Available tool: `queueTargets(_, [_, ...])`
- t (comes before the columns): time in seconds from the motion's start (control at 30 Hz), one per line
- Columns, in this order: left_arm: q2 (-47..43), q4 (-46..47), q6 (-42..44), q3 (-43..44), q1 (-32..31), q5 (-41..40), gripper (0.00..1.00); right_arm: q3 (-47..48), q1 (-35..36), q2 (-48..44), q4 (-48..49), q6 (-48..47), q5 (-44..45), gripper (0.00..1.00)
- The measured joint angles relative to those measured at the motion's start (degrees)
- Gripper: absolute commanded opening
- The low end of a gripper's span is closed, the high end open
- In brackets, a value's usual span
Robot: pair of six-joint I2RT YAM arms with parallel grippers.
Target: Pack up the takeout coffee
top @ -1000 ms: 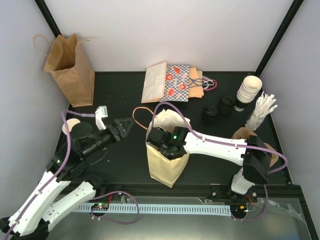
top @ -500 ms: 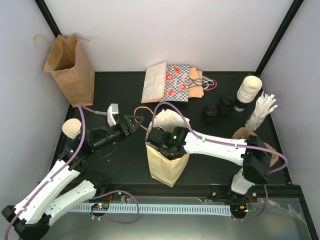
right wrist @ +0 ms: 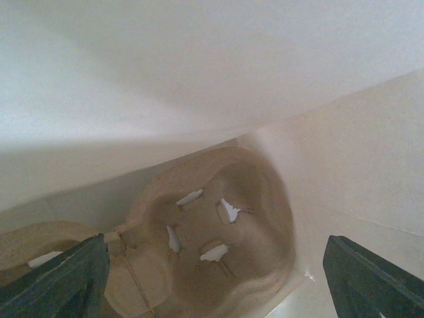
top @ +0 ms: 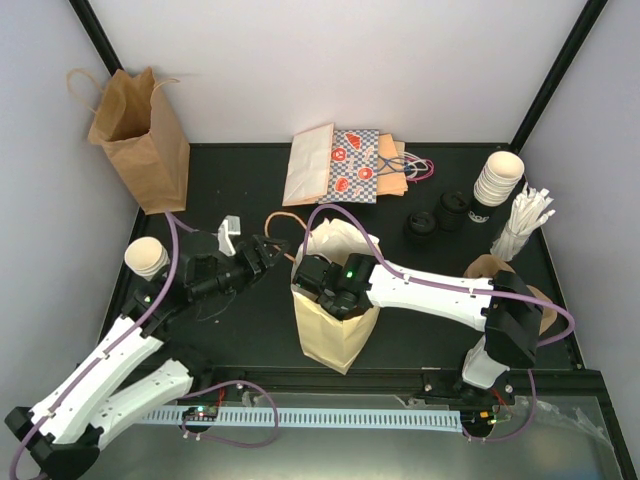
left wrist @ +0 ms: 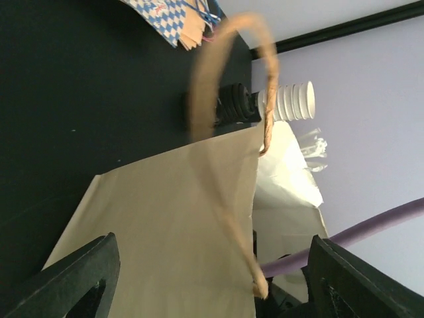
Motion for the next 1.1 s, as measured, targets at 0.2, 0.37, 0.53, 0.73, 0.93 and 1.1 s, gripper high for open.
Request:
queueTargets(0.2, [-4.9, -4.9, -0.9, 0.0, 0.0, -3.6, 0.78, 0.0, 0.0, 0.1, 0.0, 0.0, 0.0, 0.91])
queueTargets(0.37, [-8.8, -4.4, -3.1, -0.9, 0.0, -3.5, 0.73, 0.0, 0.0, 0.1, 0.0, -0.2, 0.0, 0.91])
queueTargets(0.53, [-7.6, -1.0, -5.2, -3.8, 0.0, -0.5, 0.60, 0.0, 0.0, 0.1, 0.0, -0.2, 0.0, 0.91])
queueTargets(0.73, [-1.9, 5.4, -6.1, -4.2, 0.0, 3.9, 0.47, 0.0, 0.0, 0.1, 0.0, -0.2, 0.0, 0.91])
queueTargets(0.93, [-0.3, 9.8, -6.3, -4.3, 0.0, 5.9, 0.03, -0.1, 0.0, 0.1, 0.1, -0.2, 0.0, 0.91])
queueTargets(1.1, [0.7, 11.8, -5.8, -5.0, 0.0, 6.7, 0.02, -0.1, 0.0, 0.1, 0.1, -0.2, 0.5, 0.91])
